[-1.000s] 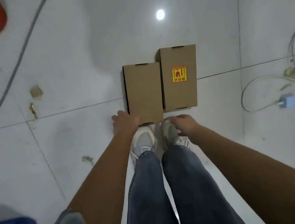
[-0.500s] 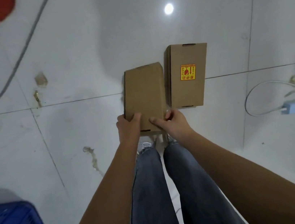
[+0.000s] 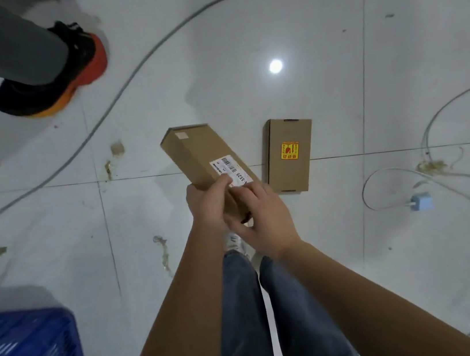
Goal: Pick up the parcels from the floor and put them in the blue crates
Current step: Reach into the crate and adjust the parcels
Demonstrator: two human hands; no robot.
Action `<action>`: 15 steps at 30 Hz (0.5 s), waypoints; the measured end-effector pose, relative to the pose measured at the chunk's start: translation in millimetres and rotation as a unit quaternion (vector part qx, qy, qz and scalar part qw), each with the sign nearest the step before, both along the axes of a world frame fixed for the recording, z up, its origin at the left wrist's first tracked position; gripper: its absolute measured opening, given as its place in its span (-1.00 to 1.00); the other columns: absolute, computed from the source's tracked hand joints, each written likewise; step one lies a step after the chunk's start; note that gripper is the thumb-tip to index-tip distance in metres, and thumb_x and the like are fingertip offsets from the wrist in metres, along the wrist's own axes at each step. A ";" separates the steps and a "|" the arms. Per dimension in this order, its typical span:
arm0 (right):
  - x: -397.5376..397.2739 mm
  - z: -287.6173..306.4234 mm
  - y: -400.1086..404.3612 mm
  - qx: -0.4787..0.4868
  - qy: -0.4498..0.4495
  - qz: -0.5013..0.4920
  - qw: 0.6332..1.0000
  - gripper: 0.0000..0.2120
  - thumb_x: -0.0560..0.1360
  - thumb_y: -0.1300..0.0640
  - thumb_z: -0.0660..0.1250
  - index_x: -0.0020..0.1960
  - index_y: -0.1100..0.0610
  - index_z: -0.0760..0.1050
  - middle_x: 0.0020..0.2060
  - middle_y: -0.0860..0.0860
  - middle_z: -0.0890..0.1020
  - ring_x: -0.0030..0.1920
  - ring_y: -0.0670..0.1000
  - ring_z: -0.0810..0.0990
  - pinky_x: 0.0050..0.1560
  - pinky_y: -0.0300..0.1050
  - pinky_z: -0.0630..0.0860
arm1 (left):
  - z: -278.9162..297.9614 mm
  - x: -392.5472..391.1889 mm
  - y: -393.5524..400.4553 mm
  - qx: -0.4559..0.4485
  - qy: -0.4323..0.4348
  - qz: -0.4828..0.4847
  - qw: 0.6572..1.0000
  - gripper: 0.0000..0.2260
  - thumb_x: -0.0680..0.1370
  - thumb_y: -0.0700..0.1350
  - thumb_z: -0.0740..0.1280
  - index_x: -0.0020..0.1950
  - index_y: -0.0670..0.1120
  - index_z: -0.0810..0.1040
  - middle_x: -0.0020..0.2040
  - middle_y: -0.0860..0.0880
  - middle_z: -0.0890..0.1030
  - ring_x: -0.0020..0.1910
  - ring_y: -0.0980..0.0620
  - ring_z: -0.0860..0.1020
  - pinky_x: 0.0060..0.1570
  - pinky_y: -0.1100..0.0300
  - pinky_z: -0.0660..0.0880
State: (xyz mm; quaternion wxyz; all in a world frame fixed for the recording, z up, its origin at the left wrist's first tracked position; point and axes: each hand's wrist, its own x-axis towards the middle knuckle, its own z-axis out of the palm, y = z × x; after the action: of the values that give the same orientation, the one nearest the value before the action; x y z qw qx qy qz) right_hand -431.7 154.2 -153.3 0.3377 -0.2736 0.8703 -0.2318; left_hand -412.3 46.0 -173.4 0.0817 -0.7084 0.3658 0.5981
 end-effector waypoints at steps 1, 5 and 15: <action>0.4 6.6 -0.1 -0.010 -0.079 -0.056 0.995 -0.54 0.46 -0.17 0.17 0.24 0.06 0.47 0.12 0.02 0.57 0.10 0.06 0.54 0.14 0.08 0.51 | 4.2 6.0 -2.4 0.009 0.009 -0.015 1.000 -0.66 0.38 -0.24 0.43 0.15 -0.14 0.51 0.02 -0.10 0.65 -0.07 -0.06 0.63 -0.10 0.11 0.59; -5.0 11.9 11.2 0.047 -0.159 -0.271 0.948 -0.48 0.51 -0.15 0.22 0.40 0.06 0.31 0.29 0.04 0.41 0.28 0.06 0.44 0.30 0.14 0.42 | 22.0 36.6 -15.3 0.093 0.079 -0.092 0.988 -0.80 0.46 -0.31 0.31 0.03 -0.08 0.53 0.04 -0.13 0.65 -0.01 -0.12 0.63 0.01 -0.01 0.58; 14.5 50.9 1.2 0.006 -0.480 -0.321 0.816 -0.47 0.30 -0.02 0.52 0.21 0.06 0.45 0.06 0.07 0.67 0.03 0.06 0.67 0.11 0.03 0.59 | 77.5 136.3 -13.5 0.113 0.166 0.081 0.976 -0.70 0.54 -0.14 0.29 0.27 -0.09 0.49 0.09 -0.11 0.67 0.07 -0.09 0.63 0.02 0.00 0.58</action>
State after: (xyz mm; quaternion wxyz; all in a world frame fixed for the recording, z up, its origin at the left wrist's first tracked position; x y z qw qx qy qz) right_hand -417.2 155.4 -102.5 0.6205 0.1695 0.6375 -0.4241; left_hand -276.0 32.5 -95.9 0.0507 -0.6125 0.2453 0.7497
